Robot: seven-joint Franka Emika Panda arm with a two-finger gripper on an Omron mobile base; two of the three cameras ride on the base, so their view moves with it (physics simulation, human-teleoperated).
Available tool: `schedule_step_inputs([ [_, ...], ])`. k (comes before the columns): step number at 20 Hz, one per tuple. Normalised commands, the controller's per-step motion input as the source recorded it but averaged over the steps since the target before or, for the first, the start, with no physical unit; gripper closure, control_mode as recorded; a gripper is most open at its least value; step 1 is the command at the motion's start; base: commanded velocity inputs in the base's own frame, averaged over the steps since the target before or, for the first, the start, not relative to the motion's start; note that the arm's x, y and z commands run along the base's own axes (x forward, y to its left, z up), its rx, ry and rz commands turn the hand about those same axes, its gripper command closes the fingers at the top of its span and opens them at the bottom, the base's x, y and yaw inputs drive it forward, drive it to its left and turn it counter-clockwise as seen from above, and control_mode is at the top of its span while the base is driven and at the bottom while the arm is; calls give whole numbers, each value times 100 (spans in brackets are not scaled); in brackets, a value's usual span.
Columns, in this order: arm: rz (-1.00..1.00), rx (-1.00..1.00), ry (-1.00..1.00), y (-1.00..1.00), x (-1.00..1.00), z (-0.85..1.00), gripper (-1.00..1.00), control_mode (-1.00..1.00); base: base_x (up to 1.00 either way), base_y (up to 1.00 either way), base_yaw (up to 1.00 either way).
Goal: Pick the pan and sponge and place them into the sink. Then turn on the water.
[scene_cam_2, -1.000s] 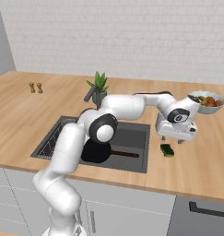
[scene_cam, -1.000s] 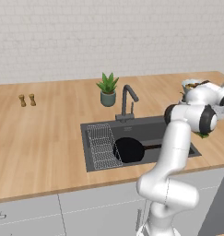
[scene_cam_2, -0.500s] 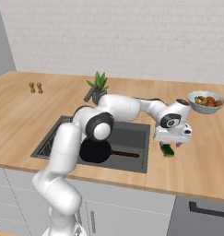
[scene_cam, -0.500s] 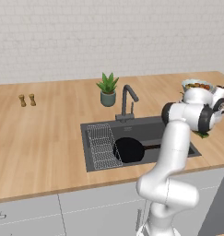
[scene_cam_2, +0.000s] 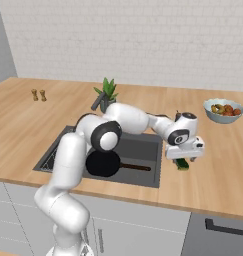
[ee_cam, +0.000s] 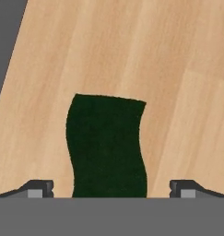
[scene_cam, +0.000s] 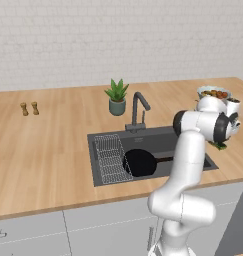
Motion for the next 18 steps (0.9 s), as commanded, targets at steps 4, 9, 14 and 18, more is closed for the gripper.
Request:
schedule_step_inputs([
  [4, 3, 0, 0, 8, 0, -5, -100, -100, 0, 0, 0],
  [9, 0, 1, 1, 0, 11, -21, -100, -100, 0, 0, 0],
  [14, 0, 0, 4, -12, 30, -25, -100, -100, 0, 0, 0],
  [18, 0, 0, 1, -34, 45, -25, -100, -100, 0, 0, 0],
])
